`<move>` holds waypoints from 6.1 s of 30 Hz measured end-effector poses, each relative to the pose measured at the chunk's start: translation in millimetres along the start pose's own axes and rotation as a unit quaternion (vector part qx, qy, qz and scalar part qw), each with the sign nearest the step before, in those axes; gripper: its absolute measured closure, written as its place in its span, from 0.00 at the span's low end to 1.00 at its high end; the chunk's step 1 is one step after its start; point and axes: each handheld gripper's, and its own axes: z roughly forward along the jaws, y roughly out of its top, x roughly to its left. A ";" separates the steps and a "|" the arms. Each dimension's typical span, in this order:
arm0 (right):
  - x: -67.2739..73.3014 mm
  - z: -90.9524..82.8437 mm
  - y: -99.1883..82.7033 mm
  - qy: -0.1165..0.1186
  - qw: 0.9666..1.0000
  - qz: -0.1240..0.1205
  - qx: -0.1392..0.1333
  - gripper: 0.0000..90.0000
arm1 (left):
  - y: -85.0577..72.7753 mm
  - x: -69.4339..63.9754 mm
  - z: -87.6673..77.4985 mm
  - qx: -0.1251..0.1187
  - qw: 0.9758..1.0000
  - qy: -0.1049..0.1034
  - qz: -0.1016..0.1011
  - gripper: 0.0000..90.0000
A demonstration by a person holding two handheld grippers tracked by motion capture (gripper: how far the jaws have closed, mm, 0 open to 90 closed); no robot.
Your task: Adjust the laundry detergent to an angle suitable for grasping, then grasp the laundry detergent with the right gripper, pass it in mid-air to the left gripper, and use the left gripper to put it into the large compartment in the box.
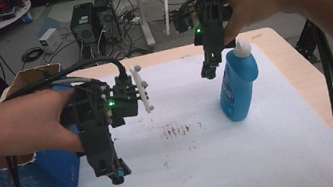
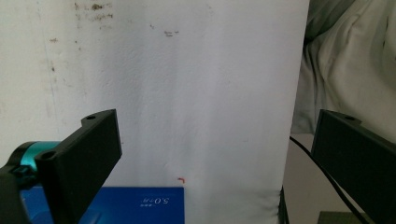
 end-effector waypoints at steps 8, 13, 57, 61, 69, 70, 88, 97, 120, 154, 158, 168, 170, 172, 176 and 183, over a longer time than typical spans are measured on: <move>-0.2 1.5 1.5 0.001 1.000 0.001 -0.004 0.02 | 1.6 3.0 0.3 -0.005 1.000 0.002 -0.002 0.02; 2.3 0.1 3.3 -0.002 1.000 -0.002 -0.006 0.02 | -1.8 3.9 -1.0 -0.006 1.000 0.002 -0.003 0.02; 28.6 -28.7 -20.5 -0.007 0.995 0.102 -0.014 0.02 | -8.4 -3.9 -12.1 -0.026 0.999 0.021 -0.027 0.02; 29.9 -30.9 -21.5 -0.012 0.992 0.122 -0.008 0.02 | -8.3 -3.4 -10.9 -0.025 0.999 0.019 -0.023 0.02; 31.0 -34.8 -34.9 -0.024 0.975 0.221 0.016 0.03 | -8.2 -2.9 -9.8 -0.026 0.999 0.018 -0.018 0.02; 30.4 -35.3 -39.2 -0.022 0.970 0.241 0.015 0.03 | -8.1 -2.9 -9.6 -0.026 0.999 0.018 -0.019 0.02; 28.1 -27.0 -78.3 -0.042 0.933 0.358 0.014 0.03 | -4.6 0.8 -6.4 -0.022 0.999 0.017 -0.016 0.02; 34.6 -21.1 -84.6 -0.051 0.917 0.396 -0.007 0.03 | -2.5 2.1 -3.8 -0.023 0.999 0.017 -0.015 0.02; 41.9 14.2 -109.7 -0.064 0.846 0.528 -0.037 0.03 | 1.5 4.5 0.0 -0.022 1.000 0.013 -0.016 0.02; 75.2 68.9 -136.8 -0.112 0.781 0.582 -0.198 0.03 | -1.1 9.5 1.5 -0.024 0.999 0.008 -0.022 0.02; 79.2 75.3 -138.1 -0.121 0.772 0.583 -0.221 0.03 | -1.3 10.2 1.9 -0.022 1.000 0.007 -0.020 0.02; 86.6 85.1 -136.5 -0.141 0.763 0.576 -0.258 0.03 | -0.7 11.3 3.2 -0.023 1.000 0.004 -0.021 0.02; 88.5 86.1 -136.6 -0.152 0.760 0.573 -0.265 0.03 | -0.9 11.6 3.1 -0.023 0.999 0.005 -0.022 0.02; 90.7 87.4 -136.2 -0.162 0.756 0.572 -0.275 0.03 | -1.2 11.8 3.4 -0.024 0.999 0.005 -0.023 0.02; 94.2 91.0 -135.1 -0.175 0.751 0.567 -0.289 0.03 | -1.2 12.5 3.7 -0.023 0.999 0.005 -0.023 0.02; 102.4 98.6 -133.7 -0.208 0.734 0.560 -0.323 0.03 | -0.7 13.3 4.5 -0.023 0.999 0.003 -0.023 0.02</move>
